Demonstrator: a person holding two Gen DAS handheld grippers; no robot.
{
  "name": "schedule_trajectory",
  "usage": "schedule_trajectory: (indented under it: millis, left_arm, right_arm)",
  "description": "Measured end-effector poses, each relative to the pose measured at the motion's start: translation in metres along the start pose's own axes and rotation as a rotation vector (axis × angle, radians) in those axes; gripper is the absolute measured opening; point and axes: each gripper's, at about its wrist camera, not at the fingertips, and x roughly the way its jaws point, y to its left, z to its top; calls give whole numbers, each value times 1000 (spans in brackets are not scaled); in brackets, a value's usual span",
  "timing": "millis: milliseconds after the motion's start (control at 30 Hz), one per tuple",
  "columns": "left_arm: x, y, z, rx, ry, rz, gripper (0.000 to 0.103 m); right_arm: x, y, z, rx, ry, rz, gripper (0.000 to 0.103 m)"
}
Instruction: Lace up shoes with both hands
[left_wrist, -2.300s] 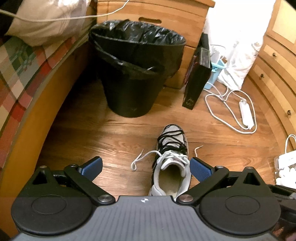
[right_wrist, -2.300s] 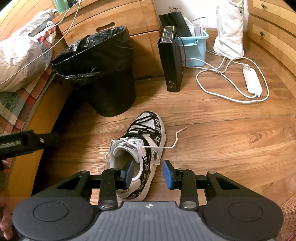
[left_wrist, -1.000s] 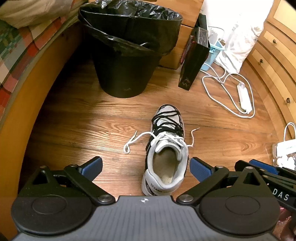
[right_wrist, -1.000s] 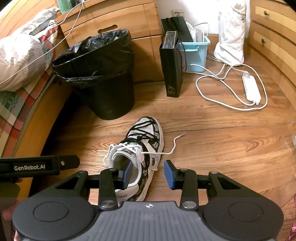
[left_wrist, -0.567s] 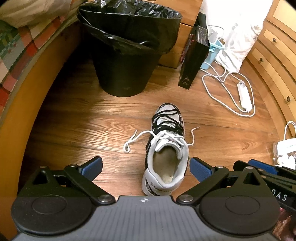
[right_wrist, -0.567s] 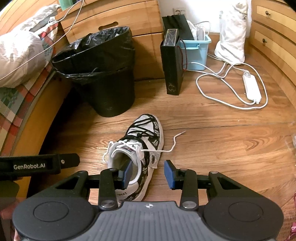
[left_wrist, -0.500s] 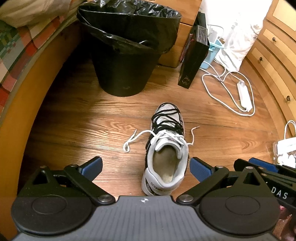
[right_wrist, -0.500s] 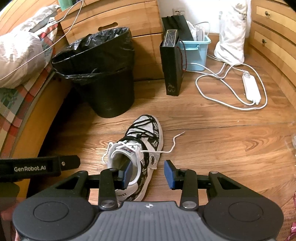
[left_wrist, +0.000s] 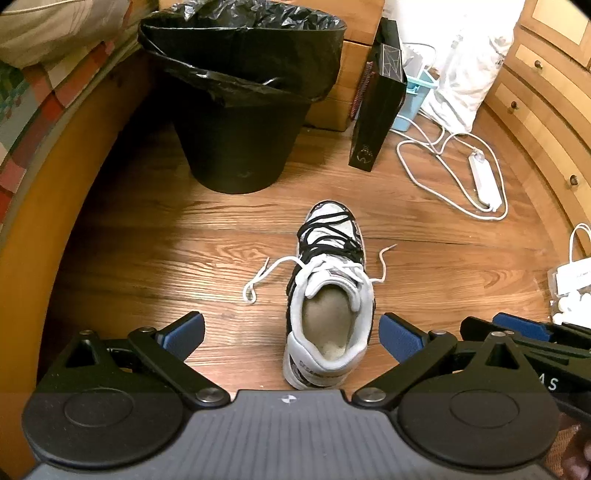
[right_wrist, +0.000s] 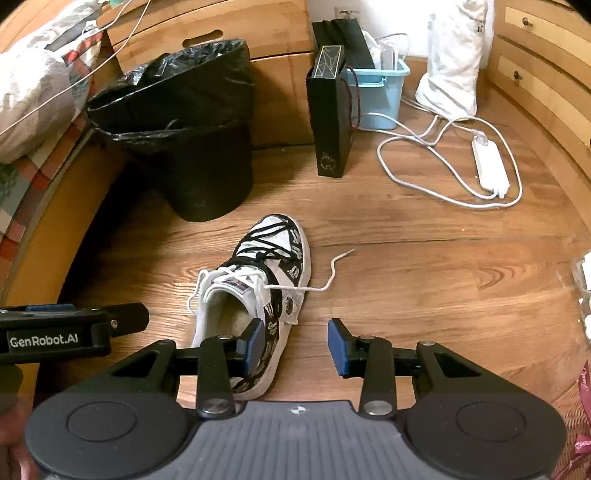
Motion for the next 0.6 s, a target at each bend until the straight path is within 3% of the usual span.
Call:
schedule_trajectory:
  millis: [600]
  left_arm:
    - [2,-3,-2,22,10,-6,103]
  right_arm:
    - [-3,4,-1,6,-4,9,42]
